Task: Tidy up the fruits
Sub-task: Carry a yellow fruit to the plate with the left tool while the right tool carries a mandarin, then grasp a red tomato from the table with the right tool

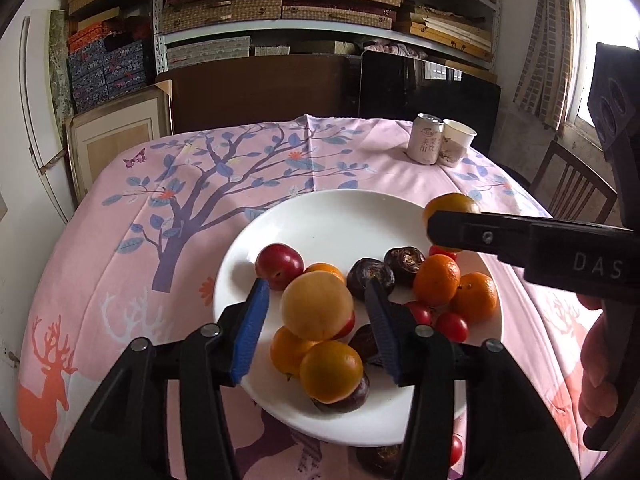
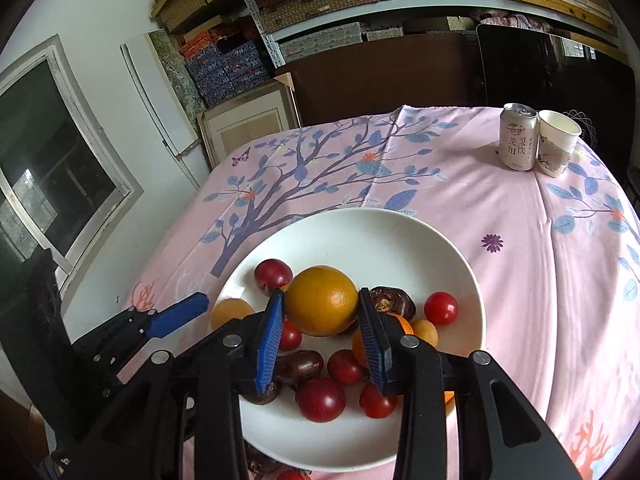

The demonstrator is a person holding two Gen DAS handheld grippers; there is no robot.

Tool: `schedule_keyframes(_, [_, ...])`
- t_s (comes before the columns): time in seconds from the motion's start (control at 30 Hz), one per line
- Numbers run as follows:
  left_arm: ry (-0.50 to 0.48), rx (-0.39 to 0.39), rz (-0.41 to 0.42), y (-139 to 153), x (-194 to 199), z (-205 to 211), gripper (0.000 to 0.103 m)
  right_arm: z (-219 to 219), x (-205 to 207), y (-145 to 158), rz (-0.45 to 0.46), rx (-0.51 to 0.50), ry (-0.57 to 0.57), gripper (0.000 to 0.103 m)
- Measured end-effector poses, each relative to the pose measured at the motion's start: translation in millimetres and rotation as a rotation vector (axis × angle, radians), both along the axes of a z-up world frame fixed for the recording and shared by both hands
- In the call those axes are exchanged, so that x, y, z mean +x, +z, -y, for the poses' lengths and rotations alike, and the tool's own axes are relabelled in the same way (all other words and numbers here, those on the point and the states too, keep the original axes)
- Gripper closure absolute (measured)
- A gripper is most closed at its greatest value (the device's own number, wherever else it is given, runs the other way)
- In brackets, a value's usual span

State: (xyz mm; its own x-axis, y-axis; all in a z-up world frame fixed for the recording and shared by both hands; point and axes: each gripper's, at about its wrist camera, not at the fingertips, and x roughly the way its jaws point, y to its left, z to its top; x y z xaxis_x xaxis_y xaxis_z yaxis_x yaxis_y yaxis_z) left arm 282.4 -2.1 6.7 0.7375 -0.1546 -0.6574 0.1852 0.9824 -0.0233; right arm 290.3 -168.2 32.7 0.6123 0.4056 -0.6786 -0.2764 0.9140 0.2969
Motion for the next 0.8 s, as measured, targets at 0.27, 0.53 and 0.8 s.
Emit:
schedule_keyframes(0.27, [-0.019,0.007,0.065,9,-50,-6,0.033,10,-39,3,0.050,0.021,-0.002,0.047])
schedule_keyframes(0.53, [-0.032,0.080,0.005,-22,-115,-21,0.030,3,-120,-36,0.036,-0.099,0.104,0.046])
schedule_keyframes(0.8, [0.011,0.067,-0.072,-45,-131,-39,0.030,-20,-139,-74,0.019,-0.200,0.157,0.049])
